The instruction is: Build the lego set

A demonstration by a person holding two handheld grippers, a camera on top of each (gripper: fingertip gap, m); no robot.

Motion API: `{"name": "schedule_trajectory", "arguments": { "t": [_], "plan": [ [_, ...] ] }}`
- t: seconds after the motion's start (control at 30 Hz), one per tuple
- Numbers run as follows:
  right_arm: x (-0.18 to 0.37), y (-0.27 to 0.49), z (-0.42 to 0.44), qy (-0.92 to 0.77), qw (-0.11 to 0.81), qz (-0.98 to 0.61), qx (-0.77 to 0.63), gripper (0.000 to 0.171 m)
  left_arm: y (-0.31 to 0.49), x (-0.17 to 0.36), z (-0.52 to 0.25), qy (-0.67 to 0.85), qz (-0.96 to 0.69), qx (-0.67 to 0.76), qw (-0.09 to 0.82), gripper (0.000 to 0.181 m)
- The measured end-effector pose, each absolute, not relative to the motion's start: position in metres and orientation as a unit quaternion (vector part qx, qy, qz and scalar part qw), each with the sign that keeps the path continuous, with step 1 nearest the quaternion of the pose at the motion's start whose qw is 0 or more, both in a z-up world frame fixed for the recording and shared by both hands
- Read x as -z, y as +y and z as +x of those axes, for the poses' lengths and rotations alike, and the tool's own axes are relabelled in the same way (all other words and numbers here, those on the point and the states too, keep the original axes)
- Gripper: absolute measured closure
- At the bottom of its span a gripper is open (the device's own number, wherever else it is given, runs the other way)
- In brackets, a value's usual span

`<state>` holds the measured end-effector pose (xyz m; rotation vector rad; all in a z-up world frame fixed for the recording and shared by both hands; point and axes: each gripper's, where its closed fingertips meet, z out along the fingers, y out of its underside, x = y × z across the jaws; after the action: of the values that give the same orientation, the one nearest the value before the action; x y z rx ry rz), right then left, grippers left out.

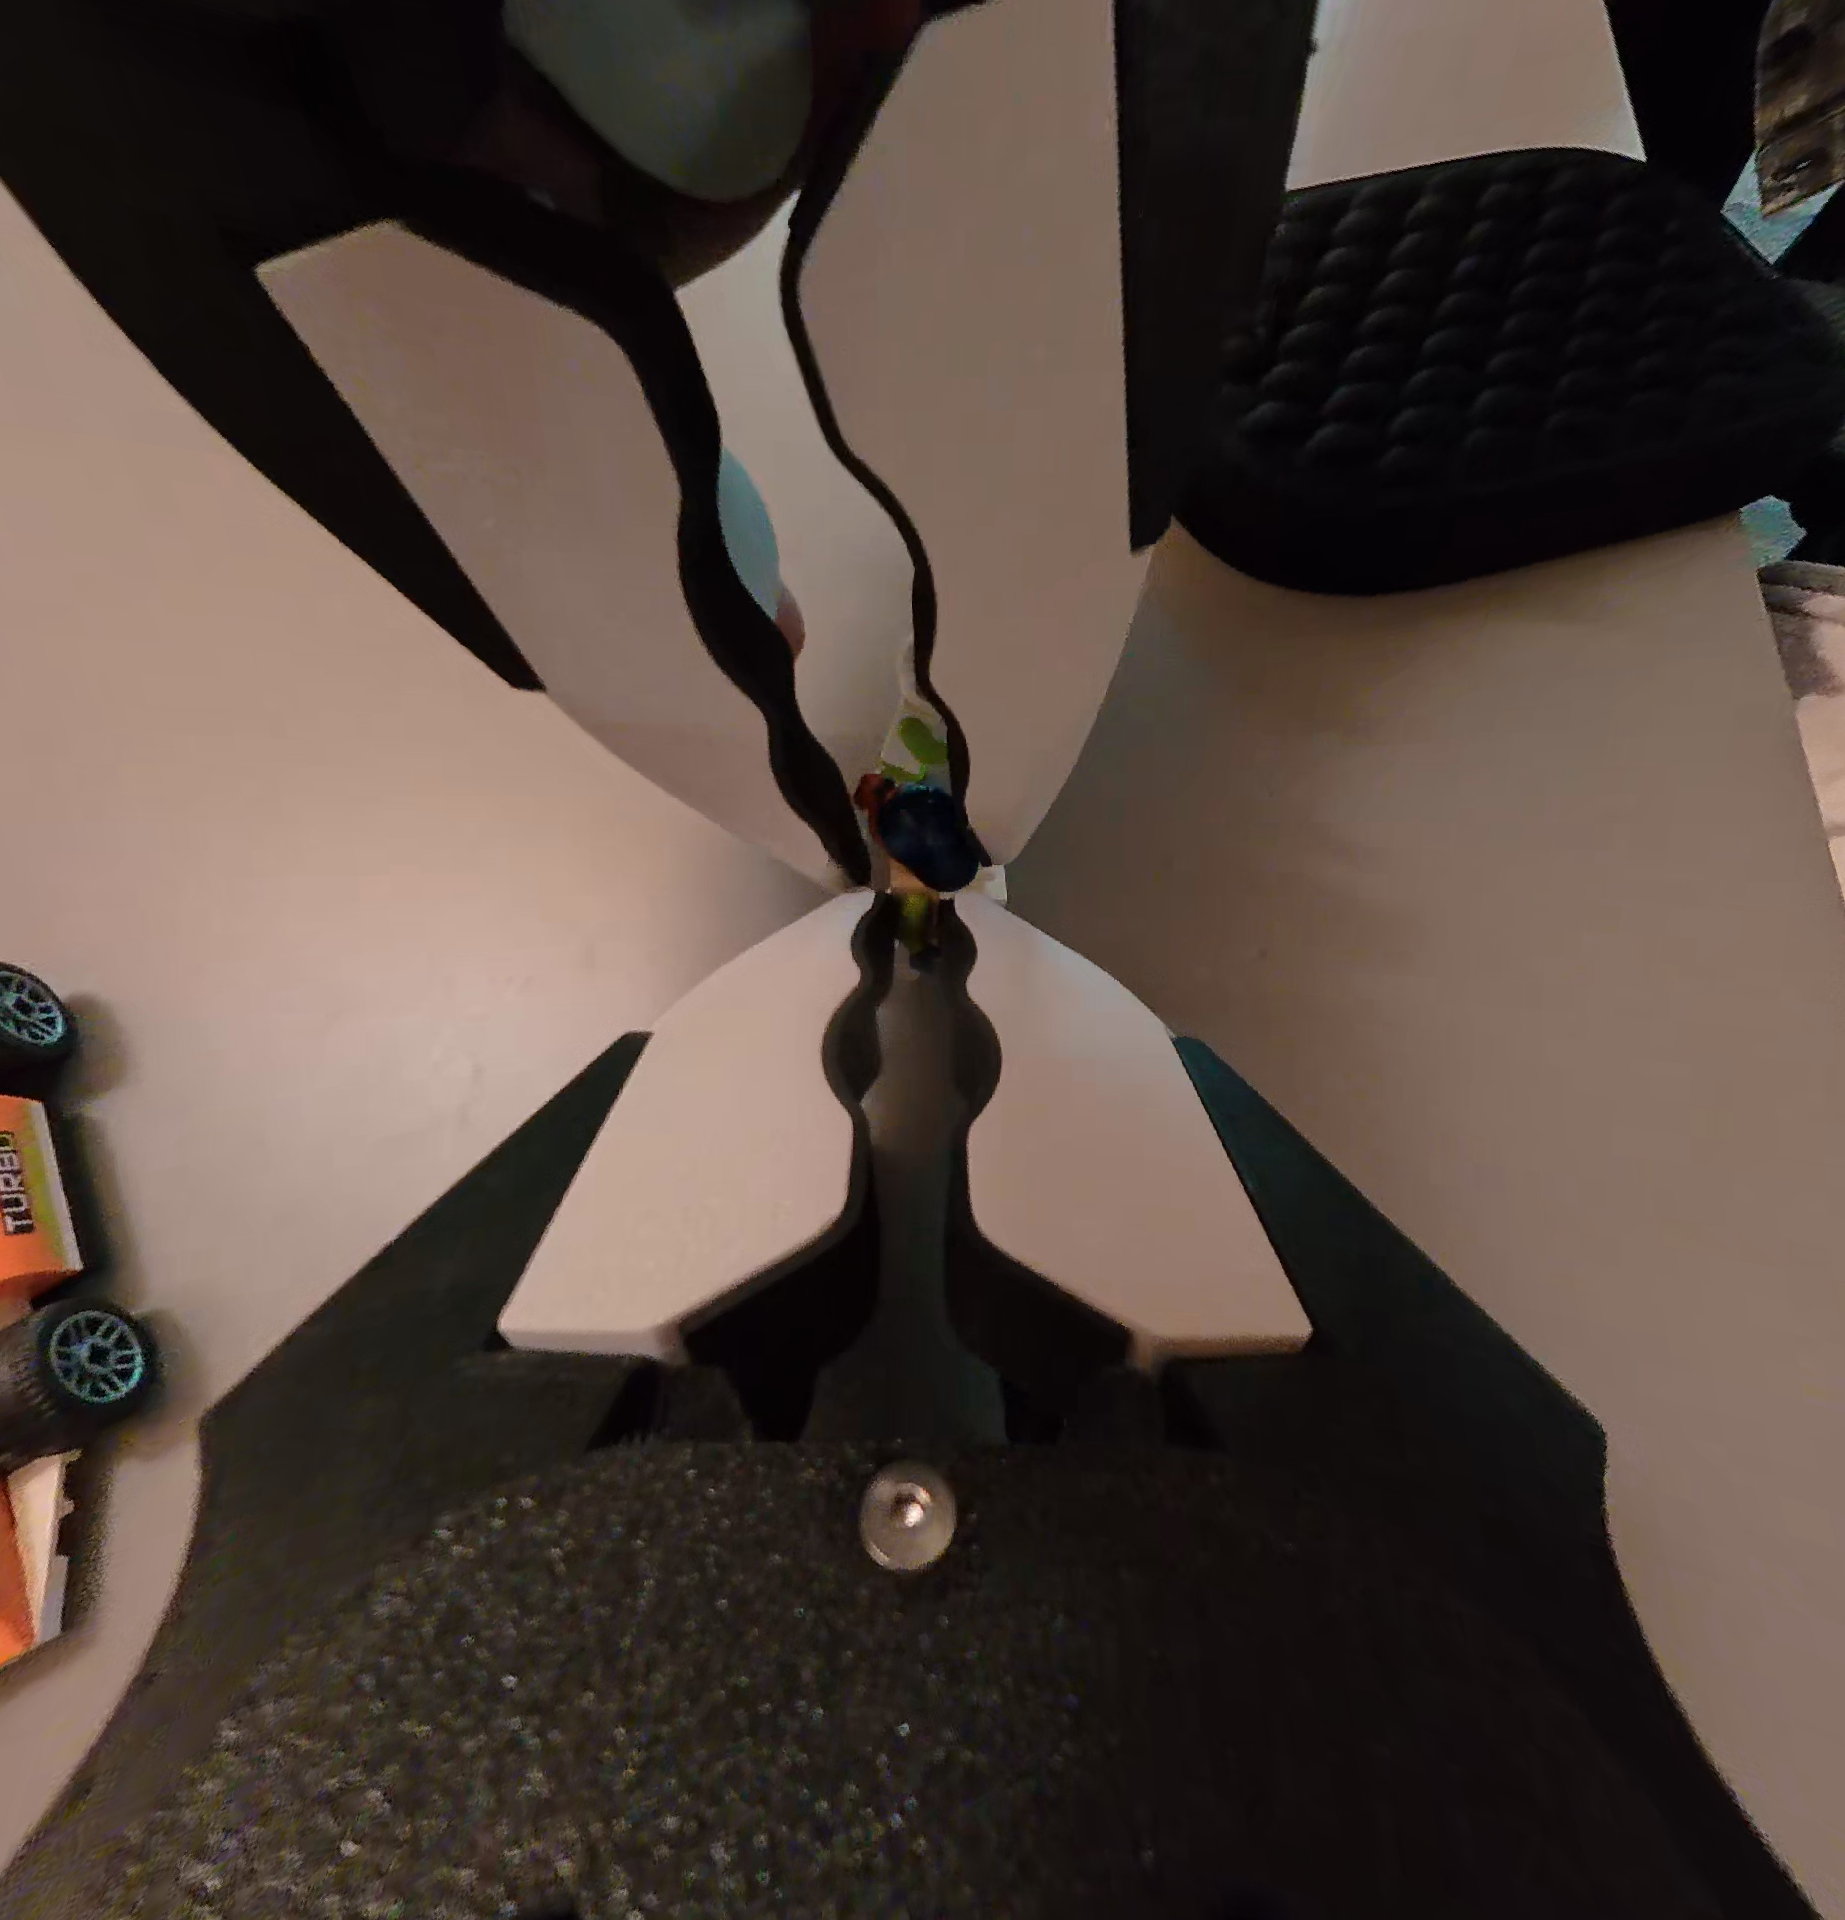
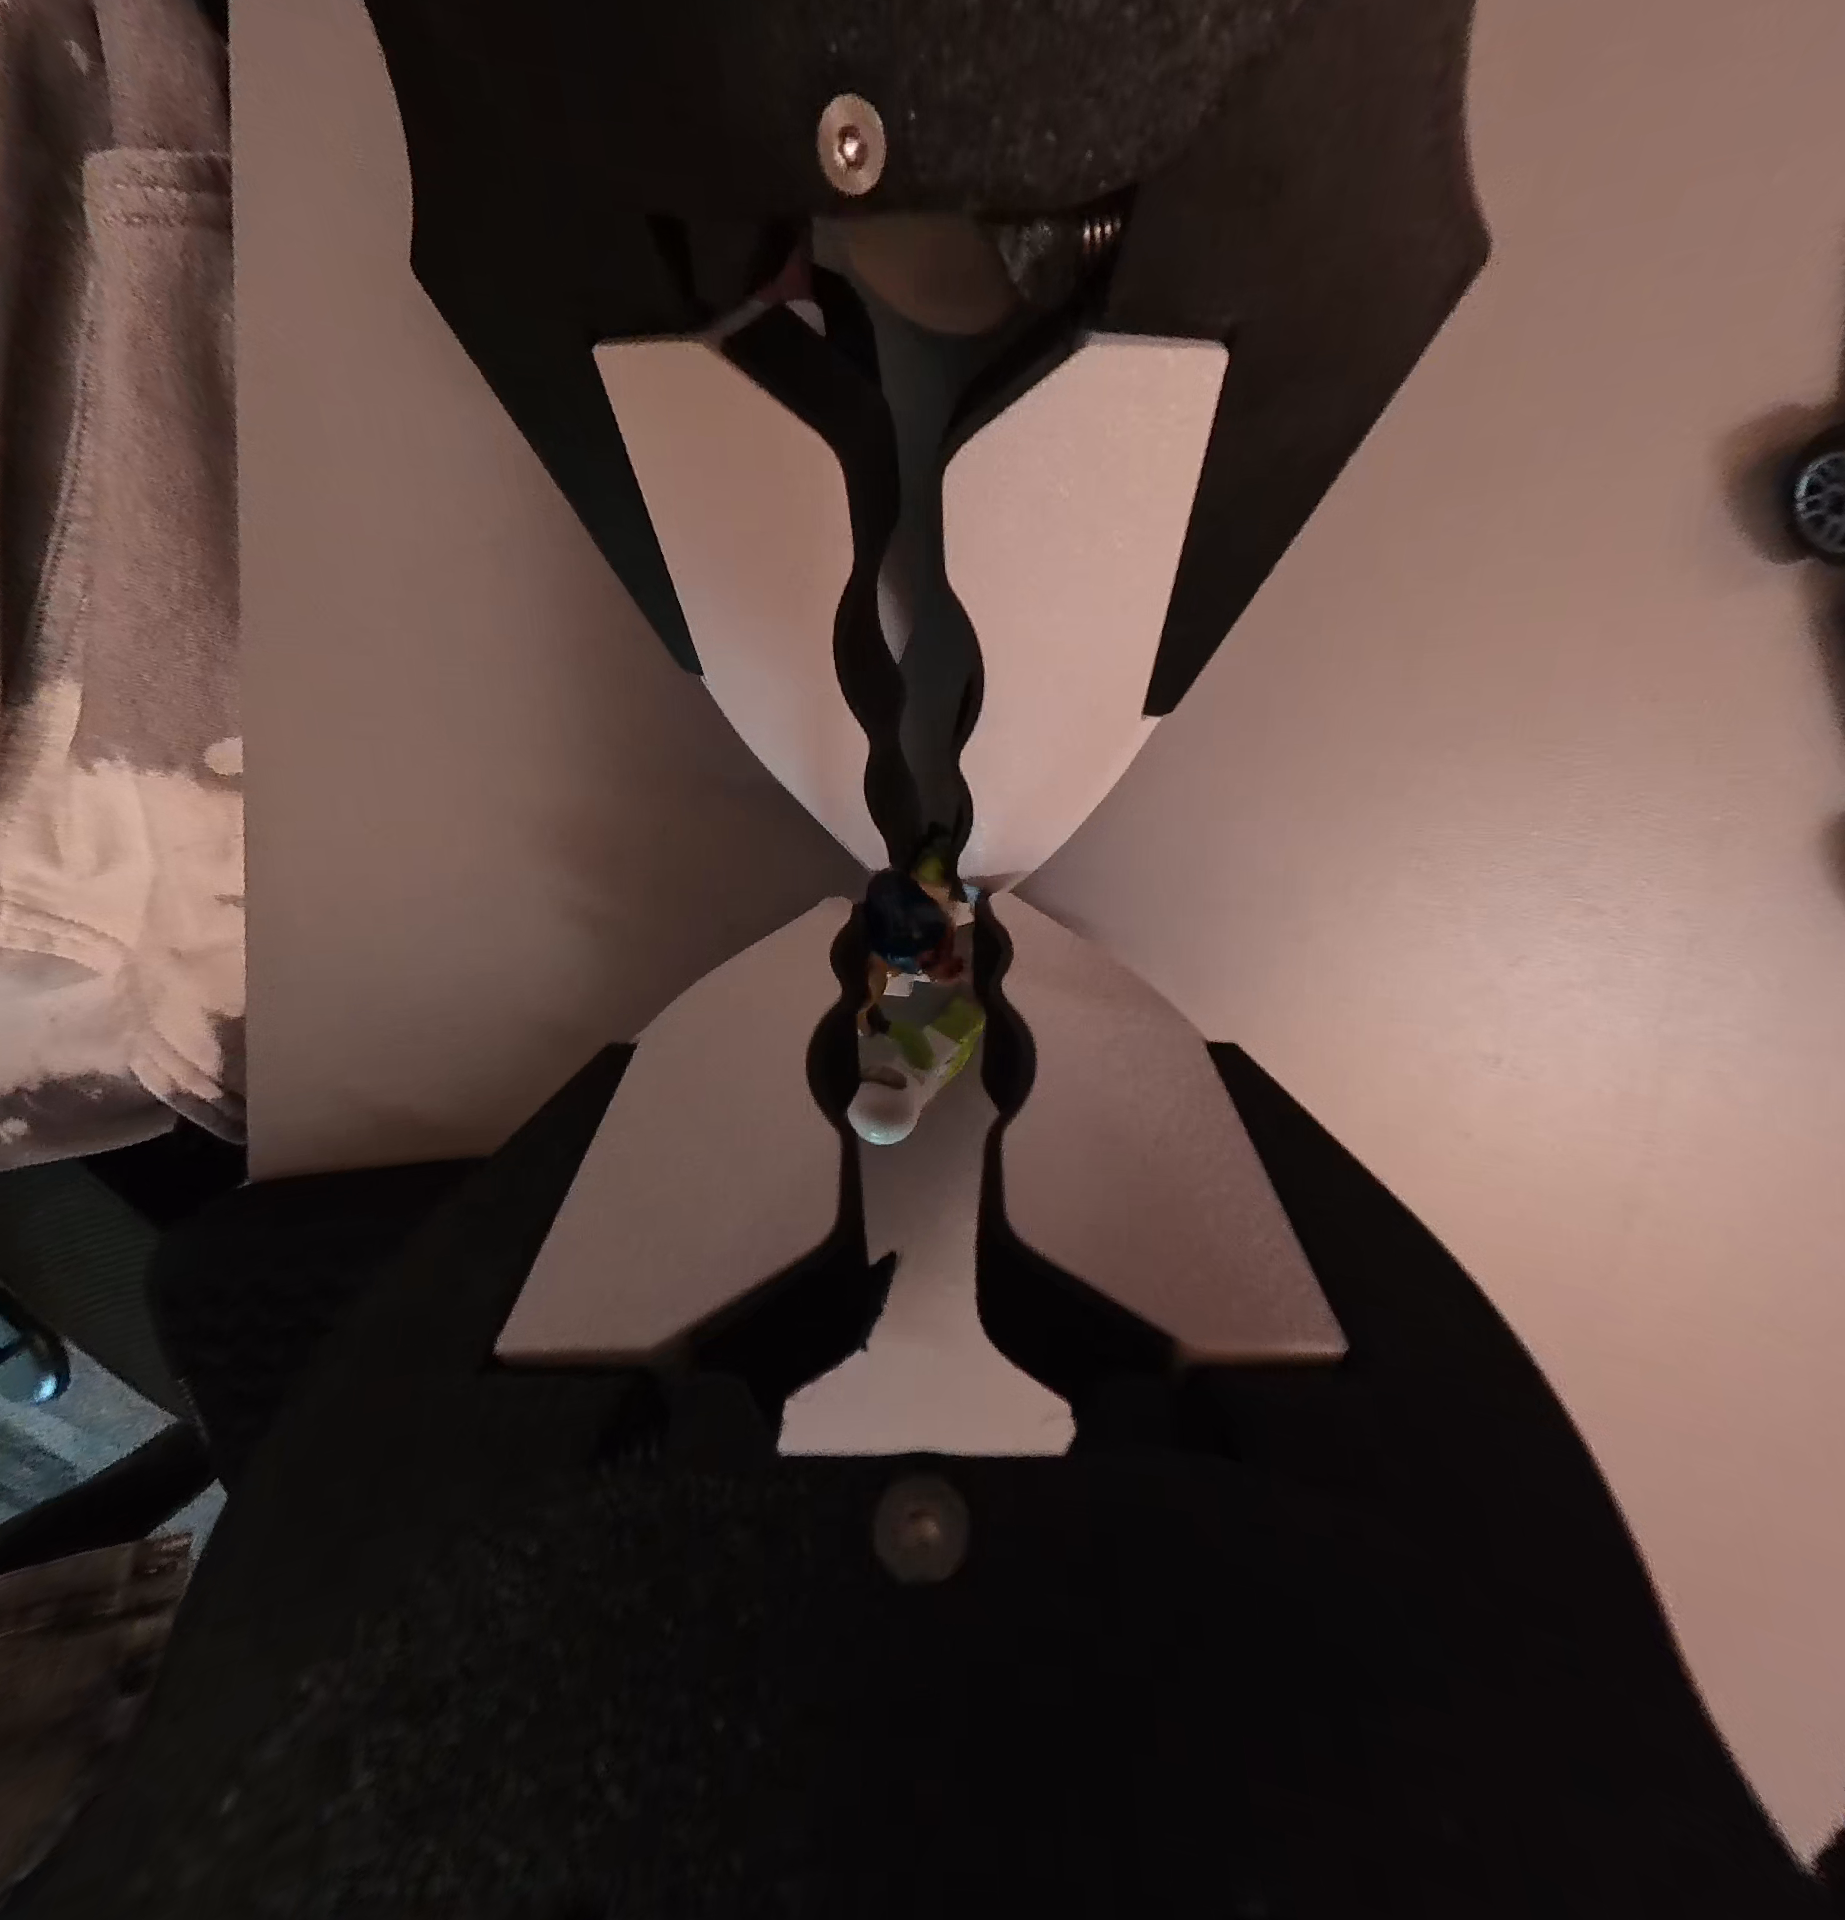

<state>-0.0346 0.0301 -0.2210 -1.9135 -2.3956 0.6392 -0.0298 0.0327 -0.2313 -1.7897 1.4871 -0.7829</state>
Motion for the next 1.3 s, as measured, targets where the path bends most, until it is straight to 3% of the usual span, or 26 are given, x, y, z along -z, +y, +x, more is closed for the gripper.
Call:
{"name": "schedule_trajectory", "arguments": {
  "t": [0.3,0.5,0.63,0.87,1.13,1.3],
  "plan": [
    [0.207,0.035,-0.035,-0.743,0.050,-0.623,-0.237,0.145,0.031,0.232,-0.031,0.569,-0.688,0.306,0.331,0.173],
    [0.194,0.033,-0.032,-0.725,0.131,-0.633,-0.238,0.143,0.031,0.232,-0.031,0.566,-0.691,0.308,0.328,0.173],
    [0.189,0.029,-0.037,-0.700,0.222,-0.647,-0.202,0.142,0.032,0.233,-0.031,0.552,-0.704,0.312,0.321,0.173],
    [0.192,0.027,-0.037,-0.681,0.426,-0.595,-0.011,0.134,0.033,0.231,-0.032,0.505,-0.735,0.347,0.291,0.173],
    [0.216,0.024,-0.043,-0.669,0.415,-0.616,0.029,0.100,0.031,0.232,-0.031,0.503,-0.740,0.347,0.281,0.173],
    [0.224,0.023,-0.047,-0.702,0.400,-0.588,0.035,0.107,0.030,0.233,-0.031,0.510,-0.738,0.342,0.281,0.173]
  ]
}}
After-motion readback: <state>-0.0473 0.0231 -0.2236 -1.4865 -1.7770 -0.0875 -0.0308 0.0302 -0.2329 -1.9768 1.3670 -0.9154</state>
